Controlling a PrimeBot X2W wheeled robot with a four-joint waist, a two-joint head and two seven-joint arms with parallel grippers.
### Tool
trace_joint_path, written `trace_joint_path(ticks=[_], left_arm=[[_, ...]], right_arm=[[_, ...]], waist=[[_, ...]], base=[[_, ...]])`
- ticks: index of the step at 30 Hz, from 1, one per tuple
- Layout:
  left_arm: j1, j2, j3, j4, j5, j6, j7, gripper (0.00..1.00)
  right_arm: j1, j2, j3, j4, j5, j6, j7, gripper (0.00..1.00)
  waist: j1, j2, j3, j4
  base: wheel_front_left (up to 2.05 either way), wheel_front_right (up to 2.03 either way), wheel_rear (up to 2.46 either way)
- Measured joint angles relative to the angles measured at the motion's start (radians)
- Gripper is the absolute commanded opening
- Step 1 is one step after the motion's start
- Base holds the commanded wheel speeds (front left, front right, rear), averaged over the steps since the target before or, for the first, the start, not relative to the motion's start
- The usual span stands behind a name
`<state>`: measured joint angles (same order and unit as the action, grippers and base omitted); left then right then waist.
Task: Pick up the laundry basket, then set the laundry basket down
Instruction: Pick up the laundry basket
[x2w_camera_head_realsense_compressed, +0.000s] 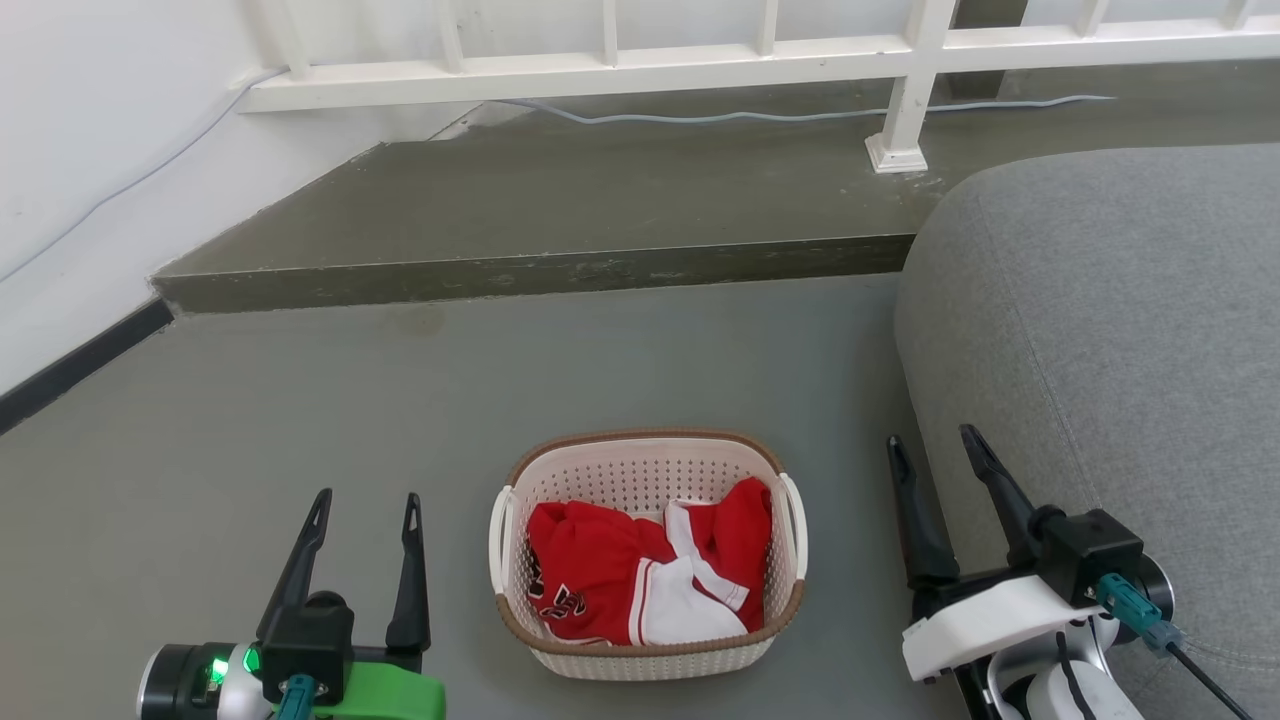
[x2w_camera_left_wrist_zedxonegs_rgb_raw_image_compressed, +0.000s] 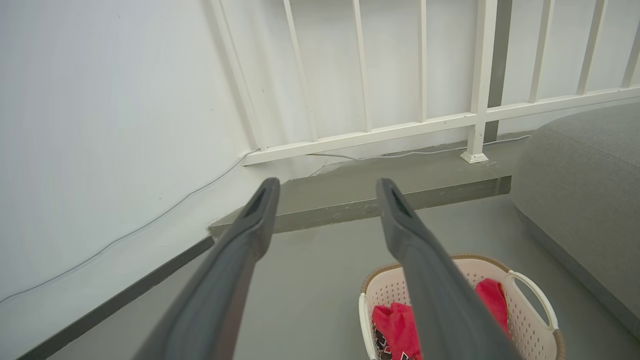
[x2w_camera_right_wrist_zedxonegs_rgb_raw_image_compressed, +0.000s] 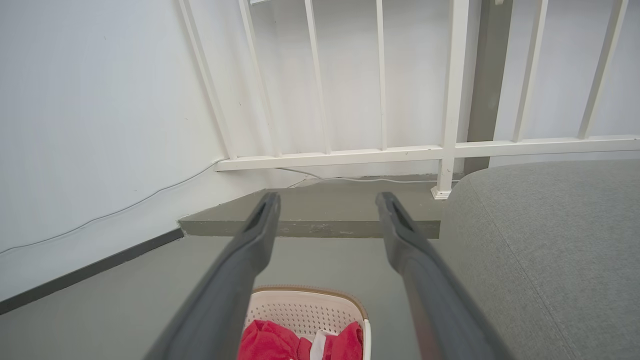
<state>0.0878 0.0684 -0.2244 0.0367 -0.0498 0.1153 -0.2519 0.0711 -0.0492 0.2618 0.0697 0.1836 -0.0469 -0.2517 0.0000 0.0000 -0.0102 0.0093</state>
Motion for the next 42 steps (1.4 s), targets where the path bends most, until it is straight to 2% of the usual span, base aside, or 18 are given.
trace_joint_path(ticks=[22, 33, 42], left_arm=[[0.003, -0.001, 0.002, 0.001, 0.0, 0.001, 0.0, 1.0], [-0.007, -0.004, 0.013, 0.023, -0.01, 0.001, 0.0, 1.0], [-0.099, -0.013, 0.005, 0.095, -0.027, -0.002, 0.0, 1.0]], right_arm=[[0.009, 0.002, -0.005, -0.004, 0.0, 0.003, 0.0, 1.0], [-0.013, 0.003, 0.0, 0.008, -0.002, 0.021, 0.0, 1.0], [-0.109, 0.003, -0.002, 0.069, -0.016, 0.038, 0.0, 1.0]], waist=[[0.0, 0.0, 0.024, 0.0], [0.0, 0.0, 0.114, 0.0], [0.0, 0.0, 0.219, -0.003]], base=[[0.0, 0.0, 0.0], [0.0, 0.0, 0.0], [0.0, 0.0, 0.0]])
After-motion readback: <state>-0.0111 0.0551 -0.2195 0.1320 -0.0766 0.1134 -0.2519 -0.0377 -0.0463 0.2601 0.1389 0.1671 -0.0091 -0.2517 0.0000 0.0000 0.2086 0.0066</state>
